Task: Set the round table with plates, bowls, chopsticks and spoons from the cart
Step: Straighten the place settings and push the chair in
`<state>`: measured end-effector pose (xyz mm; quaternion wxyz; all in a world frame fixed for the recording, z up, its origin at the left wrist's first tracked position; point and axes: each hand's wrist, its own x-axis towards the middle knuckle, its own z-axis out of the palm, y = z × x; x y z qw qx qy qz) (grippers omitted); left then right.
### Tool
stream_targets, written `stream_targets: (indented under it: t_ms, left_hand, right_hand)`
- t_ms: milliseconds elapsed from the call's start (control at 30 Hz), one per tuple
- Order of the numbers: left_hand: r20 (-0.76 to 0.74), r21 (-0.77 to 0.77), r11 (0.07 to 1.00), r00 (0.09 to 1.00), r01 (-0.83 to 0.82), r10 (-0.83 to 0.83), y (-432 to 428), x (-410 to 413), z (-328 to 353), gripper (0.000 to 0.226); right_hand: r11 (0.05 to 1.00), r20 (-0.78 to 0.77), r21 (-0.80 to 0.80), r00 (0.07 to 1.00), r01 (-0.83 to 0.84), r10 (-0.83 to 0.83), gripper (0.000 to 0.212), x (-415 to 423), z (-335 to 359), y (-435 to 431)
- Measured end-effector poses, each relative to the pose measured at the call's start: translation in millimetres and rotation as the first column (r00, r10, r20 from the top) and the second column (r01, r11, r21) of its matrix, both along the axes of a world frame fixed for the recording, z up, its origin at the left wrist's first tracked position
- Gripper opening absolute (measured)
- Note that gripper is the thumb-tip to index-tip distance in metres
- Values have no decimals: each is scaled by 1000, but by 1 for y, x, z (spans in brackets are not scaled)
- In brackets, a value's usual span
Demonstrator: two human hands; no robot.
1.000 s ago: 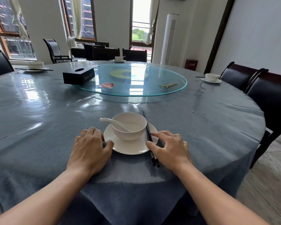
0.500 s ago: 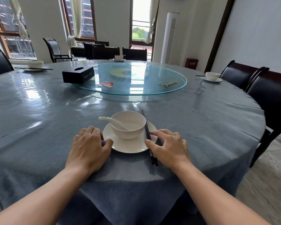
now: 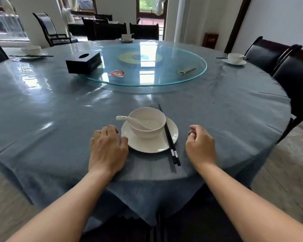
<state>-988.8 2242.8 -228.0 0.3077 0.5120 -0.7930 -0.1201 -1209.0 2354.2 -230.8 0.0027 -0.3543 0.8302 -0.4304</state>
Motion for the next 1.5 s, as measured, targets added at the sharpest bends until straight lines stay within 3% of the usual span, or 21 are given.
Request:
stream_targets:
  t_ms: [200, 400, 567, 733, 800, 1067, 1233, 1300, 1400, 1500]
  left_hand:
    - [-88, 161, 987, 996, -13, 27, 0, 3, 10, 15]
    - [-254, 321, 946, 966, 34, 52, -8, 6, 22, 20]
    - [-393, 266, 958, 920, 108, 5, -24, 1, 44, 34]
    - [-340, 245, 961, 940, 126, -36, -32, -9, 63, 4]
    - [-356, 305, 944, 934, 125, -8, -34, -6, 69, 9]
    - [-680, 384, 880, 731, 281, 63, -30, -45, 107, 23]
    - [-759, 446, 799, 644, 403, 99, -26, -100, 110, 6]
    - [-745, 464, 754, 665, 464, 49, -26, -116, 108, 3]
    - [-608, 477, 716, 780, 510, -150, -24, -131, 104, 9]
    - [-251, 459, 752, 881, 473, -401, -16, -134, 102, 16]
  right_hand:
    - [980, -147, 197, 988, -8, 37, 30, 12, 7, 1]
    - [966, -188, 260, 981, -1, 51, 24, 16, 11, 0]
    - [940, -219, 341, 973, 12, 68, 23, 17, 13, -4]
    - [917, -247, 399, 966, 25, 81, 20, 15, 14, -7]
    - [913, -246, 408, 966, 25, 83, 18, 15, 14, -7]
    - [906, -242, 422, 965, 12, 100, 14, 15, 17, -6]
    - [910, -235, 414, 965, -6, 114, 11, 13, 16, -5]
    - [911, -235, 412, 964, -13, 120, 10, 12, 15, -5]
    - [909, -230, 416, 964, -23, 130, 10, 12, 16, -4]
    - [905, -224, 426, 966, -23, 130, 12, 13, 17, -4]
